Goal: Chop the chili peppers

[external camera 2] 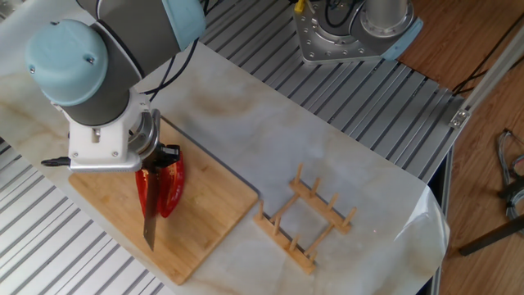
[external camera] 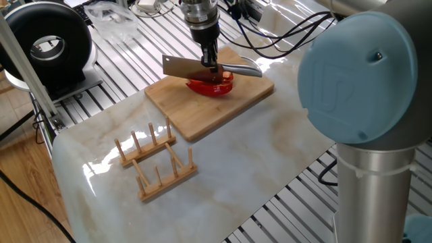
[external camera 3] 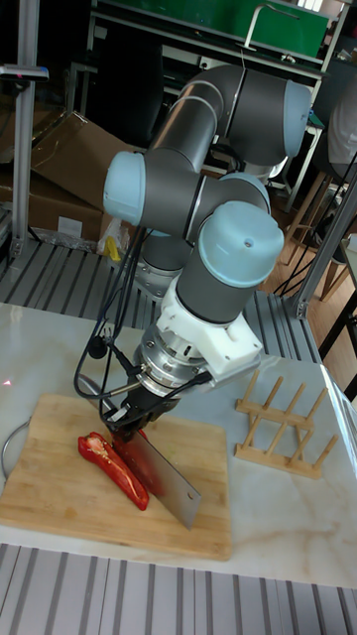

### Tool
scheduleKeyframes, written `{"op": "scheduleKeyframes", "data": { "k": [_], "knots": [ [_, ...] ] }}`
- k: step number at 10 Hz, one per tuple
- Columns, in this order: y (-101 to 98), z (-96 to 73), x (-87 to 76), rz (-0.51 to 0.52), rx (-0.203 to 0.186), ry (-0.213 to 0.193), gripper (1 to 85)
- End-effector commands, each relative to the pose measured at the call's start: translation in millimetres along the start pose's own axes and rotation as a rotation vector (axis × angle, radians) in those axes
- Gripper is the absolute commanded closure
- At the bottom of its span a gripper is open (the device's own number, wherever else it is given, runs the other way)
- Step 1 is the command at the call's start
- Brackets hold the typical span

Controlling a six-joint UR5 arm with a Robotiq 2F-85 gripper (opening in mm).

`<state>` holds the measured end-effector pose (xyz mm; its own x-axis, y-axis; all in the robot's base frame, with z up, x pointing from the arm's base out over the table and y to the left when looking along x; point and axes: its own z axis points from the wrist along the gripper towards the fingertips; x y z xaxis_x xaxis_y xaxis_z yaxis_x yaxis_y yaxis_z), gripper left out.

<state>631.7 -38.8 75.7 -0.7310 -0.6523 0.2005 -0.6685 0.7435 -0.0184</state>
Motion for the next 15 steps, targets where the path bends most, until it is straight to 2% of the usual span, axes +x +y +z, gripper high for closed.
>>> {"op": "scheduleKeyframes", "data": {
  "k": [1, 4, 13, 15],
  "knots": [
    [3.9, 0.3, 0.6, 0.004, -0.017, 0.000, 84.3],
    [7.2, -6.9, 1.3, 0.037, -0.026, 0.002, 84.3],
    [4.2, -7.7, 3.4, 0.074, -0.018, 0.005, 84.3],
    [9.1, -7.8, 5.9, 0.065, -0.037, 0.015, 84.3]
  ]
}}
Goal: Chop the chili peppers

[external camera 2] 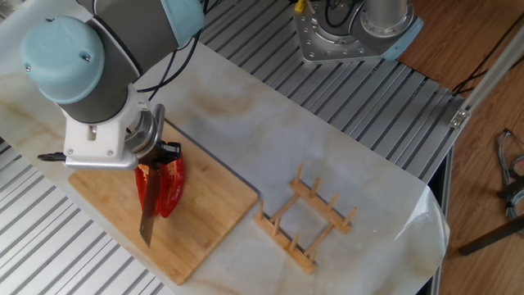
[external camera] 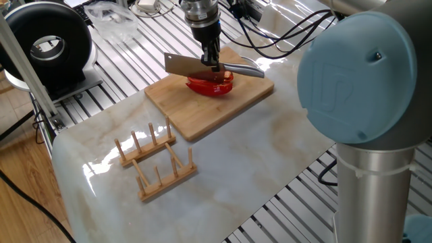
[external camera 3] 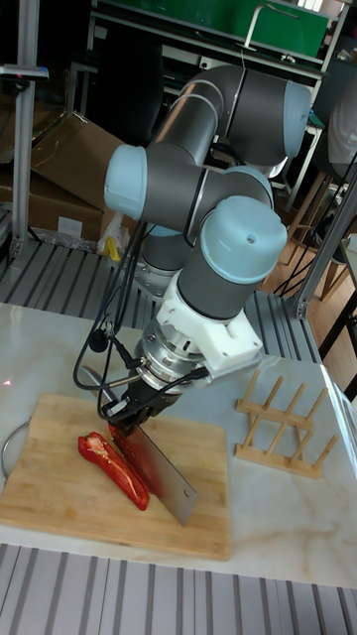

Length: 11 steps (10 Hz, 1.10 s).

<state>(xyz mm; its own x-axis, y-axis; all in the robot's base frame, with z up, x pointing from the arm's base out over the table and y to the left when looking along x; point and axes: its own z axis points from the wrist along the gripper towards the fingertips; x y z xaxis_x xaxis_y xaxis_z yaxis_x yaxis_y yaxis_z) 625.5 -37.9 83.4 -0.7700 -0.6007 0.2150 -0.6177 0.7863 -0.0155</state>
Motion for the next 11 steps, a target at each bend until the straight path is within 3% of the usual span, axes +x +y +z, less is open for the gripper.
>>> {"op": "scheduleKeyframes", "data": {
  "k": [1, 6, 9, 11],
  "knots": [
    [8.4, -1.0, -2.4, -0.015, -0.035, -0.012, 84.3],
    [2.3, -1.0, -7.1, 0.056, -0.013, -0.027, 84.3],
    [0.4, -2.3, -17.3, 0.041, -0.008, -0.041, 84.3],
    [1.7, -6.0, -24.1, 0.024, -0.005, -0.029, 84.3]
  ]
}}
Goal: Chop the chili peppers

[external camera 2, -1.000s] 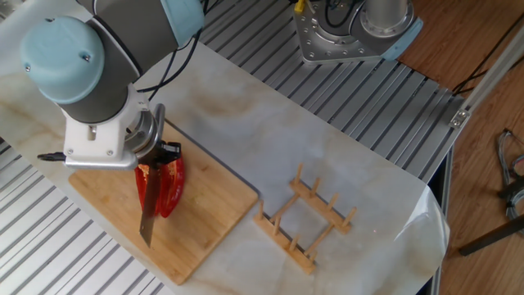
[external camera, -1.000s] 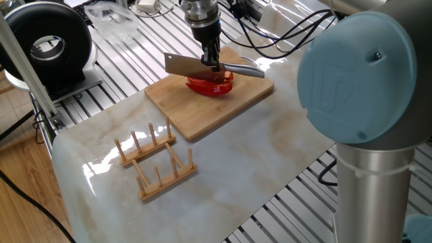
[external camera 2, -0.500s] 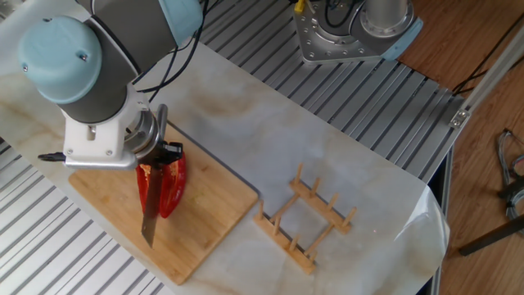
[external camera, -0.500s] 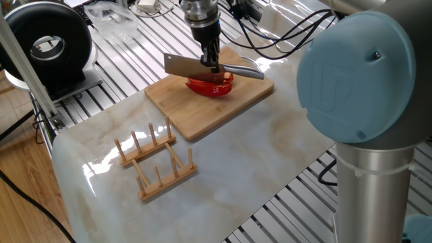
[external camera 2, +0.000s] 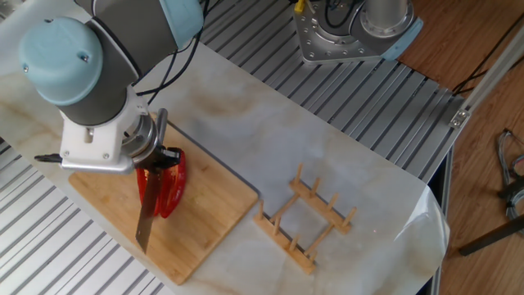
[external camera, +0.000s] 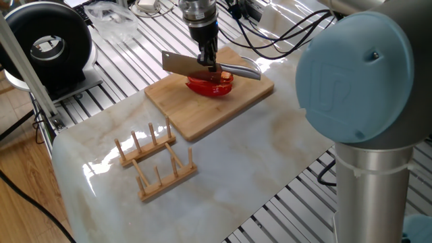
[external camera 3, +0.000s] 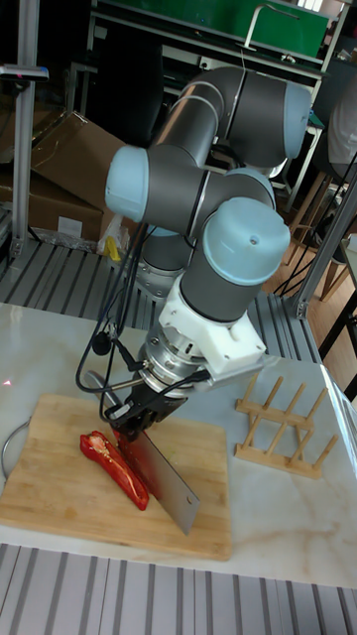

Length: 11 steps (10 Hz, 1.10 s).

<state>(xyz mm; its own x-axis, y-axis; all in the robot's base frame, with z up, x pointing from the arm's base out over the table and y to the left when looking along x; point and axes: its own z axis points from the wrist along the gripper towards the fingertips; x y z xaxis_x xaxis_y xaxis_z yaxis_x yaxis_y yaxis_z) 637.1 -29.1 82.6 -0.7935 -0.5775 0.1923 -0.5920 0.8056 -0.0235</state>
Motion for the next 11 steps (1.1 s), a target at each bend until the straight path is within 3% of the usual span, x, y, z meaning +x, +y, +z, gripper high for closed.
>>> {"op": "scheduleKeyframes", "data": {
  "k": [1, 11],
  "knots": [
    [2.7, -1.8, -12.5, -0.016, -0.010, -0.009, 84.3],
    [4.6, 15.8, -28.3, -0.046, -0.019, -0.012, 84.3]
  ]
}}
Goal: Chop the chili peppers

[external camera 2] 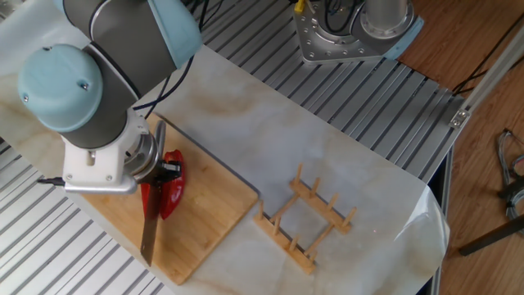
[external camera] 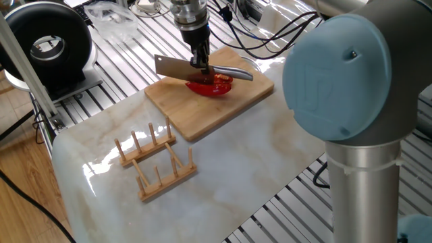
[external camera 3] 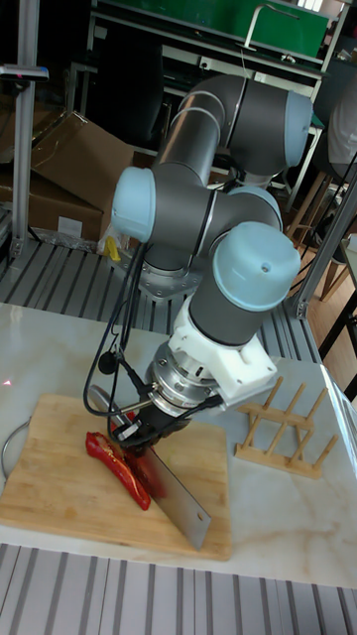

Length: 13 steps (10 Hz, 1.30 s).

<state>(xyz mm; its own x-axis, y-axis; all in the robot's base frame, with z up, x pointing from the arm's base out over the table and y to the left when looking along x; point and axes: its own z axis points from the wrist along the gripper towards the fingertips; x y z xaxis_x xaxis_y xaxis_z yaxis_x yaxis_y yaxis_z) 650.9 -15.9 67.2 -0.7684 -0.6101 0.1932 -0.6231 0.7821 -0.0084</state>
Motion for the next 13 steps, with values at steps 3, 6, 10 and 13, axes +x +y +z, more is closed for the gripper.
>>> {"op": "scheduleKeyframes", "data": {
  "k": [3, 6, 10, 13],
  "knots": [
    [-4.1, 4.0, -9.6, -0.006, 0.026, 0.014, 84.3],
    [12.1, -17.6, -33.5, 0.037, 0.061, 0.064, 84.3],
    [1.8, 4.8, -37.8, 0.006, 0.055, 0.043, 84.3],
    [12.0, -15.6, -43.7, 0.029, 0.091, 0.095, 84.3]
  ]
}}
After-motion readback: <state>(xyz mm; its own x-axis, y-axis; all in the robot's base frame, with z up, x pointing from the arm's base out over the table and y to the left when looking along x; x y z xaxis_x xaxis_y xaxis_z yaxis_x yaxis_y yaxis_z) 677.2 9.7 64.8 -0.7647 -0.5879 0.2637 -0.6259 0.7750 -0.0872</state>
